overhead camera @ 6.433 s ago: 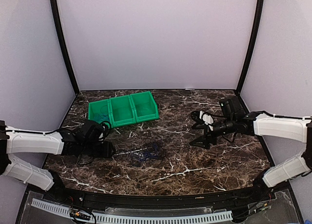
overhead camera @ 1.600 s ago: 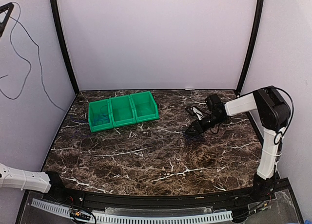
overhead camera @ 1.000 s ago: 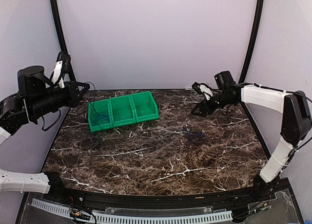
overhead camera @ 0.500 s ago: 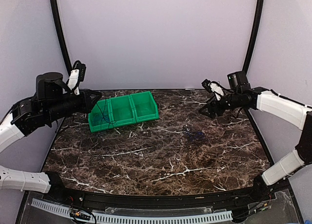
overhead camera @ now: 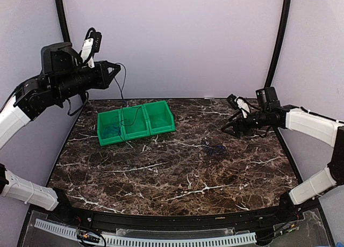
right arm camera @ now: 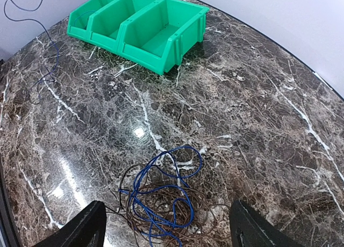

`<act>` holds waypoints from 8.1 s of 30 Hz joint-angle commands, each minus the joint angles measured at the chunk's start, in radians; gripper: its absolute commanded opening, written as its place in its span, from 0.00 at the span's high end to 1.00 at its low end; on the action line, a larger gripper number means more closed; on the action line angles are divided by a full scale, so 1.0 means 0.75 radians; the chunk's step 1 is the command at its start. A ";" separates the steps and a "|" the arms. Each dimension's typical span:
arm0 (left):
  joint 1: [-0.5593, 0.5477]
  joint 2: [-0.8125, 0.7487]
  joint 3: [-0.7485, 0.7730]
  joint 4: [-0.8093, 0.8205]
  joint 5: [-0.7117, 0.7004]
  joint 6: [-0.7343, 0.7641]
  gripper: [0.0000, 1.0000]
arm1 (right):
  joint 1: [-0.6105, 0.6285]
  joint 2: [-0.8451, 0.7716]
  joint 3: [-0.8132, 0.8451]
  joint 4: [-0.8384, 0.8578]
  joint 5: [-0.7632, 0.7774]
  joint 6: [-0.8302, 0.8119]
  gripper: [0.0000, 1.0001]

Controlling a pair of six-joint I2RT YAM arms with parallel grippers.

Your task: Untangle the cables

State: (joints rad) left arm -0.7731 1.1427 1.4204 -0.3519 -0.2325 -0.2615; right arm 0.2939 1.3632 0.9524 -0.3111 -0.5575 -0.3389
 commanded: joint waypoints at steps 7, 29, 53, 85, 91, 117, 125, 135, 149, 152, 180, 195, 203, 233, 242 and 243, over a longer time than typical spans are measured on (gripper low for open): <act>0.002 0.194 0.331 0.113 -0.032 0.137 1.00 | -0.005 0.005 -0.011 0.058 -0.081 -0.008 0.19; 0.045 0.627 1.028 0.320 -0.199 0.602 1.00 | -0.006 0.007 -0.015 0.046 -0.069 -0.026 0.19; 0.286 0.747 0.646 0.333 -0.093 0.550 1.00 | -0.006 0.042 -0.014 0.027 -0.052 -0.063 0.19; 0.300 0.833 1.115 0.539 -0.044 0.562 1.00 | -0.006 0.105 -0.008 0.009 -0.030 -0.080 0.19; 0.301 0.838 1.079 0.542 -0.065 0.576 1.00 | -0.006 0.098 -0.009 0.004 -0.011 -0.094 0.19; 0.301 0.683 -0.178 0.716 -0.186 0.365 1.00 | -0.007 0.141 -0.006 -0.021 -0.048 -0.128 0.19; 0.302 0.841 -0.142 0.521 -0.138 0.229 1.00 | -0.006 0.161 0.001 -0.041 -0.062 -0.139 0.19; 0.351 1.072 0.068 0.192 -0.017 0.007 1.00 | -0.006 0.160 0.002 -0.045 -0.062 -0.146 0.19; 0.429 1.167 0.138 0.110 0.094 -0.088 1.00 | -0.006 0.185 0.009 -0.054 -0.077 -0.147 0.20; 0.429 1.165 0.160 0.074 0.070 -0.078 1.00 | -0.005 0.183 0.008 -0.055 -0.074 -0.147 0.20; 0.374 0.233 -0.675 0.404 0.271 -0.211 0.50 | 0.000 0.231 0.039 -0.103 -0.093 -0.178 0.20; 0.200 0.527 -0.845 0.622 0.067 -0.347 0.54 | 0.034 0.232 0.037 -0.104 -0.049 -0.183 0.20; 0.196 0.709 -0.812 0.731 0.073 -0.471 0.62 | 0.034 0.237 0.039 -0.111 -0.052 -0.188 0.20; 0.137 1.001 -0.452 0.195 -0.004 0.060 0.94 | 0.036 0.258 0.045 -0.126 -0.048 -0.201 0.20; 0.140 0.745 -0.320 0.131 -0.016 0.085 1.00 | 0.039 0.278 0.049 -0.127 -0.051 -0.203 0.20; 0.141 0.700 -0.313 0.153 -0.020 0.095 1.00 | 0.039 0.282 0.049 -0.130 -0.051 -0.203 0.20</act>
State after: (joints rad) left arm -0.6685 1.8317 1.1252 -0.2356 -0.2291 -0.2192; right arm 0.3161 1.5566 0.9653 -0.4156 -0.6006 -0.4820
